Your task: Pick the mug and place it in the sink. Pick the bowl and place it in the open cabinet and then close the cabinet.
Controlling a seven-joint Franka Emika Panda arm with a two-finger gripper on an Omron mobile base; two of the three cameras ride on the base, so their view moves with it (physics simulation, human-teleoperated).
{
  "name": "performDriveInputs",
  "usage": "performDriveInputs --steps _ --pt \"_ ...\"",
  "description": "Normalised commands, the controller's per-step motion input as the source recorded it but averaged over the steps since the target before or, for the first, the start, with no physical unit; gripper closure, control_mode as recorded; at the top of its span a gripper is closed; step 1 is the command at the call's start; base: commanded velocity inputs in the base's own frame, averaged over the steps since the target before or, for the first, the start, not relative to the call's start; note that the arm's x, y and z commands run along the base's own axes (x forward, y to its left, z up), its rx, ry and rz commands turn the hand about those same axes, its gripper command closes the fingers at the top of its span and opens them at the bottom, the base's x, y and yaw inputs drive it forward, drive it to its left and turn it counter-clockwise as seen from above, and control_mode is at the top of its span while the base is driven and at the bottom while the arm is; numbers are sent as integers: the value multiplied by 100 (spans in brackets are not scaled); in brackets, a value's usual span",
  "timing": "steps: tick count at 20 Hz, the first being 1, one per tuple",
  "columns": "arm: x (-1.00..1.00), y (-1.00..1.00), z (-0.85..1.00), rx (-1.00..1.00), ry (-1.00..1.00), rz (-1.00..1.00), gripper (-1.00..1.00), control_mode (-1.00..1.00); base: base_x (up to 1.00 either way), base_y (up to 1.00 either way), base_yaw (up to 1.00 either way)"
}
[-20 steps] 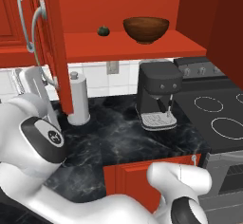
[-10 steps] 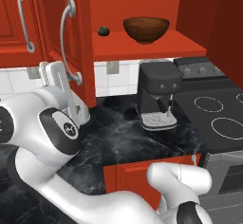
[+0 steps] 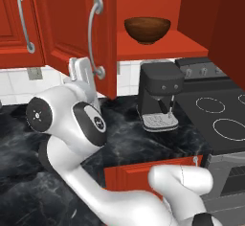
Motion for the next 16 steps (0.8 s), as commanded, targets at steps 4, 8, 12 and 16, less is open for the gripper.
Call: performDriveInputs --steps 4,8,12,16 --pt "31 -77 0 4 -1 0 -100 -100 0 0 0" --pt "44 -72 0 4 0 0 -100 -100 0 0 0" --pt "51 -70 0 4 0 0 -100 -100 0 0 0" --pt "53 -66 0 5 0 0 -100 -100 0 0 0"
